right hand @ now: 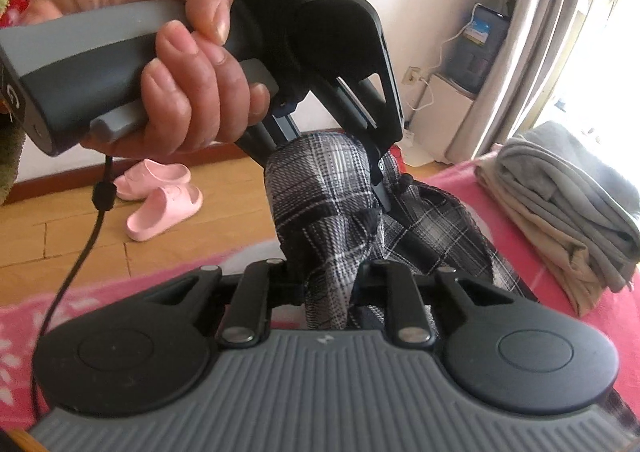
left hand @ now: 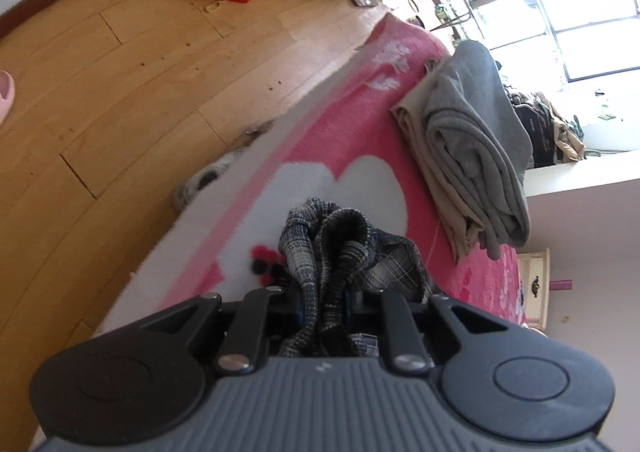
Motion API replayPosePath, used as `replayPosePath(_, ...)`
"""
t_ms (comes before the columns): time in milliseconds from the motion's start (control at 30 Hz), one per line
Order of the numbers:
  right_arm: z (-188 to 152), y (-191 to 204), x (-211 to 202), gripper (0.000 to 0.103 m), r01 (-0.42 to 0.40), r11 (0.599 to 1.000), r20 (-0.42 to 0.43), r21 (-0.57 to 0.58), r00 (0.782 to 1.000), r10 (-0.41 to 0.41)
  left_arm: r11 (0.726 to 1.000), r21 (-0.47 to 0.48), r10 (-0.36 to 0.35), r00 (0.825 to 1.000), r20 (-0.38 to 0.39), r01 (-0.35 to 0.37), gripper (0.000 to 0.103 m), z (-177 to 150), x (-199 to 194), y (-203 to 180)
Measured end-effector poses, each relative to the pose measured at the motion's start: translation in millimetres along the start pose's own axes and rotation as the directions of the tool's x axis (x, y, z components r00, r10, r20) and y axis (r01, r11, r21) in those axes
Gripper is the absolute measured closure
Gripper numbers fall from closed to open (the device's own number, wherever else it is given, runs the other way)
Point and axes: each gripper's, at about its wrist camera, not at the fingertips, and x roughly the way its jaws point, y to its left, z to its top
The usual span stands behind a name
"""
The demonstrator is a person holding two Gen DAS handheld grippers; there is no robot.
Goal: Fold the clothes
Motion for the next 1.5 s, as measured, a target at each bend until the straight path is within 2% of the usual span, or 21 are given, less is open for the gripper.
replayPosePath(167,14,7,-3,0.086,-0.031,0.999,0.028,0.025,0.999,0.030,0.999,-0.010,0.035,0.999,0.029,-0.035,0.086,2,-22,2)
replayPosePath(267,15,5,-8,0.086,-0.043,0.998,0.052,0.052,0.998,0.040,0.998,0.024,0.064,0.997,0.033,-0.065,0.085,-2,-31,-14)
replayPosePath(433,11,-19,-34,0.086,-0.028,0.986,0.117,0.165,0.993,0.009,0.993,0.096,0.068,0.996,0.049,-0.073,0.085,-9,-41,-60)
replayPosePath(600,1,-58,-72,0.086,-0.013,0.939,0.197,0.344,0.979,-0.059,0.977,0.206,0.037,0.998,0.051,-0.047,0.084,-22,-44,-126)
replayPosePath(800,-23,-111,-125,0.086,-0.013,0.835,0.269,0.550,0.949,-0.163,0.954,0.300,0.002,1.000,0.015,-0.006,0.084,-47,-27,-209)
replayPosePath(1067,-78,-177,-191,0.086,-0.006,0.676,0.276,0.737,0.915,-0.293,0.919,0.392,-0.004,0.998,-0.059,0.027,0.084,-99,24,-312)
replayPosePath(1233,-121,-213,-226,0.086,0.022,0.573,0.246,0.819,0.889,-0.386,0.881,0.472,0.046,0.993,-0.107,0.011,0.084,-139,72,-377)
replayPosePath(1500,-195,-269,-253,0.086,0.041,0.364,0.157,0.930,0.852,-0.499,0.812,0.583,0.131,0.976,-0.176,-0.004,0.084,-207,151,-462)
